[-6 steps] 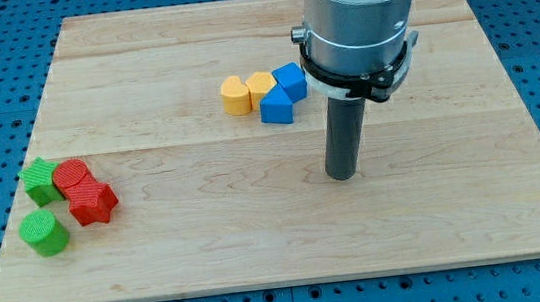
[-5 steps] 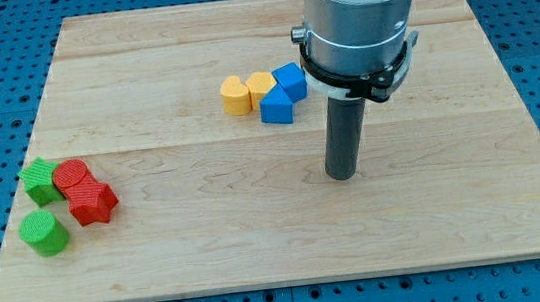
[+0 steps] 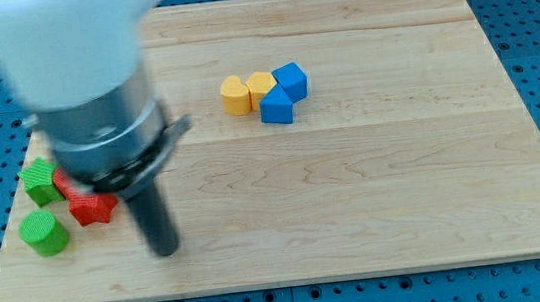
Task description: Separate the red star from the red circle
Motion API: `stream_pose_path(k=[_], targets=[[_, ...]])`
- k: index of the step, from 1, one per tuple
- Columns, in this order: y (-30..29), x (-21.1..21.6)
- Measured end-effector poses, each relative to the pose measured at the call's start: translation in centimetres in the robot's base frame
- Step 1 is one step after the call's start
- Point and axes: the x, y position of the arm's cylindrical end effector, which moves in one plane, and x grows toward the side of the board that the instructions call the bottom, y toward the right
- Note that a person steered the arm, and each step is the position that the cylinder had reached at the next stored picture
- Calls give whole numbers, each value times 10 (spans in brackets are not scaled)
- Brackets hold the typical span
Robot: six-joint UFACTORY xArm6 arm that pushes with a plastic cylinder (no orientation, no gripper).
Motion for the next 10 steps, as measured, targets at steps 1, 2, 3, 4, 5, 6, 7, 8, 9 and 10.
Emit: stream_pose_path(k=[1,2,3,4,5,6,7,8,9,10], targets=[[-70,22],[-119,19],[-144,-19],[-128,-46],[-98,-62],[-59,-83],[-8,-93],[1,-123],[-13,-123],[-19,-184]])
